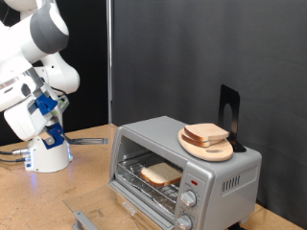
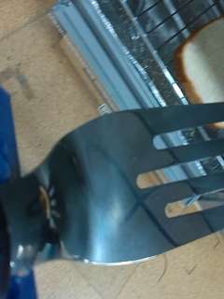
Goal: Make a piece of toast with the oven
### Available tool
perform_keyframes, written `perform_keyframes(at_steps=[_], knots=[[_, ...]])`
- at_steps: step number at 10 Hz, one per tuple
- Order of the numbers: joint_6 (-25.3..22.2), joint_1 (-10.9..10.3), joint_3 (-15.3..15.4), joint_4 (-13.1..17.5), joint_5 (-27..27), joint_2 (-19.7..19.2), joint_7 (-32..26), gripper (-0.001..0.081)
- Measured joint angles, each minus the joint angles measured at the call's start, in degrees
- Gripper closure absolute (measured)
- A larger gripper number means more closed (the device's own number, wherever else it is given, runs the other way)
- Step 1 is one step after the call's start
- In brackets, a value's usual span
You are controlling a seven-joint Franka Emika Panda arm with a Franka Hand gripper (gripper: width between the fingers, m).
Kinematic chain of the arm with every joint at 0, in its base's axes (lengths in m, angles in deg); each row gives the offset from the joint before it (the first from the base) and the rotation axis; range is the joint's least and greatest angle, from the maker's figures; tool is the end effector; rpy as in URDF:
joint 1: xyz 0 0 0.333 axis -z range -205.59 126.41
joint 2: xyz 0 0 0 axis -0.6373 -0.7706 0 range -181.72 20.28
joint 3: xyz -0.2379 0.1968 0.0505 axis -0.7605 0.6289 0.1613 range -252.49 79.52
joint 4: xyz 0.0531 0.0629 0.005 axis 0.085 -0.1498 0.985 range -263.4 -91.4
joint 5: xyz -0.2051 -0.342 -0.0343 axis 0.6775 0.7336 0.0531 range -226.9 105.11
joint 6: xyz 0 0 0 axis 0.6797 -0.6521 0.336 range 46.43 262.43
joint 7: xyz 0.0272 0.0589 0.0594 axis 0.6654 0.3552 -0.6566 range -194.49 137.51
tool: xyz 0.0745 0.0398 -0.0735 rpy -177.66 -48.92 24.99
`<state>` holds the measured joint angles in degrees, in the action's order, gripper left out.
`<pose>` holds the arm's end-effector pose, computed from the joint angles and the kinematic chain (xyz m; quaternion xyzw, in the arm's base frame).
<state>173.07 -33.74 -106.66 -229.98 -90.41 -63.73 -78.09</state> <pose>0.4097 -0.1766 0.3818 -0.9654 -0.0556 -0.1422 0.2114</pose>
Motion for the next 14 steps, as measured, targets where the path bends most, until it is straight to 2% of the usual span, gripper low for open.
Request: perform_keyframes(at_steps=[3,5,7,10,14], knots=[[-6.82,-0.84,0.03,0.50,-5.55,3.57,-1.80,0.0468],[-10.11,-1.57,1.15,0.24,-5.81,7.35,-1.73,0.0468],[-10.15,-1.31,3.92,-1.45,-5.51,10.94,1.82,0.0468],[-10.22,-1.52,3.69,-1.46,-6.21,10.34,1.25,0.0469],[-11.54,-3.89,5.01,-1.49,-12.23,13.35,1.00,0.0469]])
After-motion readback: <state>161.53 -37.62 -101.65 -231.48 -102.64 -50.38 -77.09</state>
